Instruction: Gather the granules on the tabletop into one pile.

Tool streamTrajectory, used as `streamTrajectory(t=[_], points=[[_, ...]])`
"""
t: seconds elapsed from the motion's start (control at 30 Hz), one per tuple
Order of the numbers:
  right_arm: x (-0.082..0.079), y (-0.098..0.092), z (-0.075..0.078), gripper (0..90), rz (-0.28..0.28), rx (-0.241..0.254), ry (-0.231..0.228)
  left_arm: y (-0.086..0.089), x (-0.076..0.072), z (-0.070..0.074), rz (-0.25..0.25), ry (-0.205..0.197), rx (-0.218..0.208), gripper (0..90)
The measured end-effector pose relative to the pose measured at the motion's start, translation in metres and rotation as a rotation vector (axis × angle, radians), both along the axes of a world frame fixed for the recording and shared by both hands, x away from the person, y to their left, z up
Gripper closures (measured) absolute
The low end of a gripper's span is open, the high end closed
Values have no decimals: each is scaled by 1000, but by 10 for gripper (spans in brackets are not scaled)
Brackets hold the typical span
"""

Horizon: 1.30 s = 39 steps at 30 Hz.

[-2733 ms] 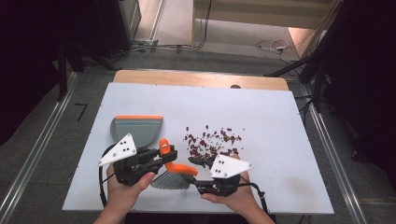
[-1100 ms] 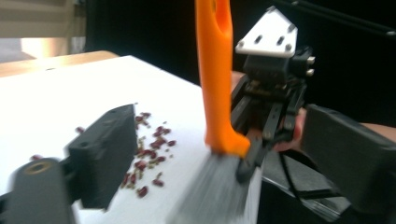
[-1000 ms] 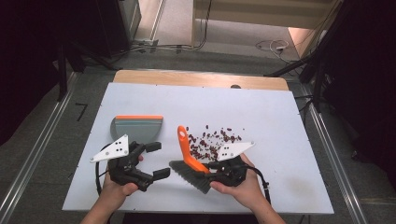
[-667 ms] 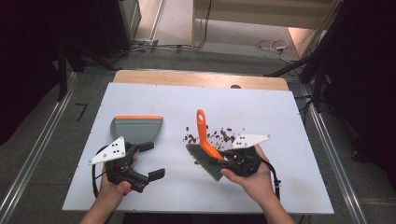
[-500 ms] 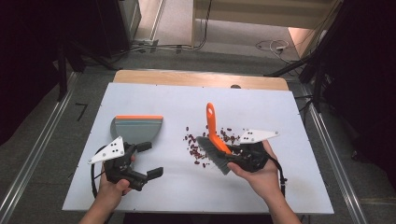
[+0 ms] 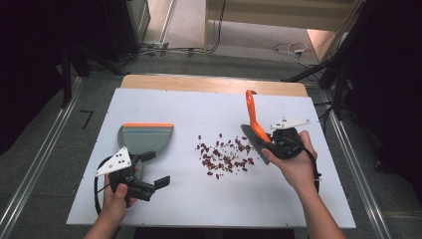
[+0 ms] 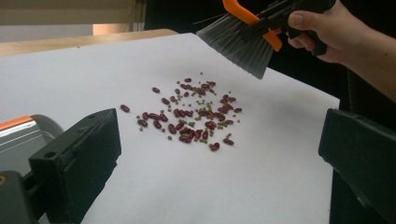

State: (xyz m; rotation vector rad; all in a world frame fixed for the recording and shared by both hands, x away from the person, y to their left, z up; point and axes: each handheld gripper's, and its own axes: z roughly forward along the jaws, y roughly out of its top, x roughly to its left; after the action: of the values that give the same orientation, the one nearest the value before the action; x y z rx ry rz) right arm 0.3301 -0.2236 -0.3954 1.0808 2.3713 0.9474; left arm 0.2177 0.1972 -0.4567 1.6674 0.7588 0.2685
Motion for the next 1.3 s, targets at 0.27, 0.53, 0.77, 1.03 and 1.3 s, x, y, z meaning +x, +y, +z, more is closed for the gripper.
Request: streamTrajectory(t=[0.27,0.53,0.77,1.03,1.3], points=[[37,-6,-10,687,-133,-189,10,3,0,-3,21,5,3,1],[66,-3,-20,687,-193,-324,38,4,1,-5,30,11,-1,1],[78,11,-42,687,-214,-454,7,7,0,-6,46,4,0,1],[72,26,-56,686,-176,-436,42,8,1,-7,49,9,0,1],[60,36,-59,683,-140,-413,56,5,2,-8,46,12,4,1]])
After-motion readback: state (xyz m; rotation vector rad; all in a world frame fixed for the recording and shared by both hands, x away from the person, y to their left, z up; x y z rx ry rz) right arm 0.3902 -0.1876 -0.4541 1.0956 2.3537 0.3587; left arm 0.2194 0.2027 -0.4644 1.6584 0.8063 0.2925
